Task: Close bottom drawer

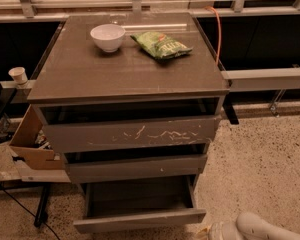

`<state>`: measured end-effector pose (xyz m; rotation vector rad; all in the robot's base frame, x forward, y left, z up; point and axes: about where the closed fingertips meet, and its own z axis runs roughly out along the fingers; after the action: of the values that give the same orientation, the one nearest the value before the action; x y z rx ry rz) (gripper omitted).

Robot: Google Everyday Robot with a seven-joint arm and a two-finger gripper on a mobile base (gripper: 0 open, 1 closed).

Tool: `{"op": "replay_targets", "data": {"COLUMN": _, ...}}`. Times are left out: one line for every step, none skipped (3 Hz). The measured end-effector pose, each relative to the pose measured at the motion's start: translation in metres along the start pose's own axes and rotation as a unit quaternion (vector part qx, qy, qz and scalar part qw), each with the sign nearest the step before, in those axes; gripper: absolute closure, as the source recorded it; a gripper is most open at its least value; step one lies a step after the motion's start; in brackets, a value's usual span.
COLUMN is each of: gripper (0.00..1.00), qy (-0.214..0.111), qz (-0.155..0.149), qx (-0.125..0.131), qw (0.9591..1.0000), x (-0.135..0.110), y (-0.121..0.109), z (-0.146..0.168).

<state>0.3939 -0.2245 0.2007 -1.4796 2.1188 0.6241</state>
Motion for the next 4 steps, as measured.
{"op": "replay_targets", "data": {"gripper": 1.00, "qy": -0.003, "qz": -0.010, "qx": 0.002, "qw": 0.9999, "x": -0.003, "y": 0.002, "z": 0.007}}
{"op": "replay_targets", "data": {"gripper": 1.00, "qy": -0.014, "qz": -0.035, "qx": 0.015, "qw": 0.9992, "x": -0.012, "y": -0.006, "z": 0.026}}
{"op": "replay_targets", "data": {"gripper": 1.00, "qy": -0.024, "qz": -0.062, "qx": 0.038, "qw": 0.9970, "x": -0.022, "y": -0.021, "z": 0.042}}
{"op": "replay_targets", "data": {"gripper": 1.00, "qy": -0.032, "qz": -0.088, "qx": 0.062, "qw": 0.9937, "x": -0.033, "y": -0.041, "z": 0.059}}
